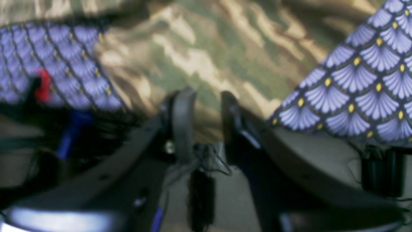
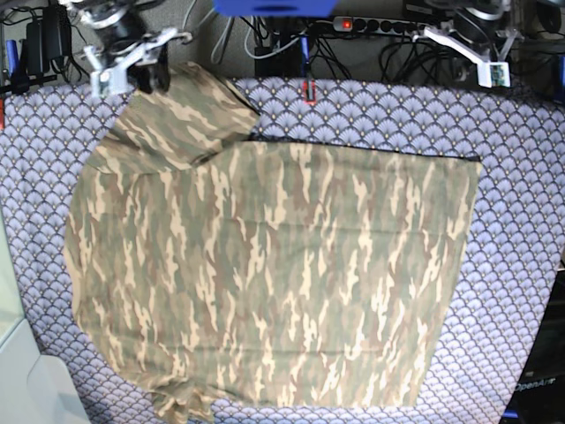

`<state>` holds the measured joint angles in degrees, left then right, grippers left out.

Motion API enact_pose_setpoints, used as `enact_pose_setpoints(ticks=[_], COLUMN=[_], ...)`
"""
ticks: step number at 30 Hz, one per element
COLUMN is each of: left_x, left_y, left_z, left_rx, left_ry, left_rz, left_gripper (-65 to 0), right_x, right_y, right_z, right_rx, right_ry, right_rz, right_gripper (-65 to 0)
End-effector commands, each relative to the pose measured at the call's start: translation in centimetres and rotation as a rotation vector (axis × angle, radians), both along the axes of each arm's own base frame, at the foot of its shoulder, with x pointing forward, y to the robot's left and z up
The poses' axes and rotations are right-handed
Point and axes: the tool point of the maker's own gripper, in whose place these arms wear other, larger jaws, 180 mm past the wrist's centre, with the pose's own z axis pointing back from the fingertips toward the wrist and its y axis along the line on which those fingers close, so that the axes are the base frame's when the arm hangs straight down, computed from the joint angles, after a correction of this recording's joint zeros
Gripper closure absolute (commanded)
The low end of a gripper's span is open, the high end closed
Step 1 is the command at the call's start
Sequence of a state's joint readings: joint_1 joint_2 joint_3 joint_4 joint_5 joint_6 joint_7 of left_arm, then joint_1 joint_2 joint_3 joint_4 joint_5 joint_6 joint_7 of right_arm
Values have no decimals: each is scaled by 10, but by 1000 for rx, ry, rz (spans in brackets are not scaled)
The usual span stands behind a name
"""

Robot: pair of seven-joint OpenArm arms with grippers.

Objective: Fold the T-shirt properly
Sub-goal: 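Move both grippers down toward the shirt's shoulder corners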

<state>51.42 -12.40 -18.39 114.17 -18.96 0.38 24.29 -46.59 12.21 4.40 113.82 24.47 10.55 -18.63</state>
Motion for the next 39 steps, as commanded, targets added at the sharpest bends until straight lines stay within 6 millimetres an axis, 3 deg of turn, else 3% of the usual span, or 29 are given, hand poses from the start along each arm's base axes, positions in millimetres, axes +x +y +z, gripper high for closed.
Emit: enact_pose_setpoints(ticks=[1,4,10,16,20,32,39], left_x=[6,7,17,24,26,27,25], left_y=[5,8,9,9,9,9,9], left_z=[10,12,16,18,19,19,18], left_rx=[17,23,25,25,25,25,25], left_ry=[-40,-45,-73,-90,-96,-97,-93], left_rz=[1,9,11,13,13,13,13], left_gripper=[-5,-34,-213,-216,-216,-217,-217], right_x=[6,16,42,56,51,22,4], right_y=[0,-8,-26,-66,-88,-68,-47], right_z=[13,27,33,3,-24,-41,-65], right_rx=[28,102,132,102,122,168,240], right_ry=[-48,-85,-54,39,119,172,244], right_rz=[22,40,114,90,37,94,95], right_gripper=[-200,-226,-238,-238,-238,-238,-238])
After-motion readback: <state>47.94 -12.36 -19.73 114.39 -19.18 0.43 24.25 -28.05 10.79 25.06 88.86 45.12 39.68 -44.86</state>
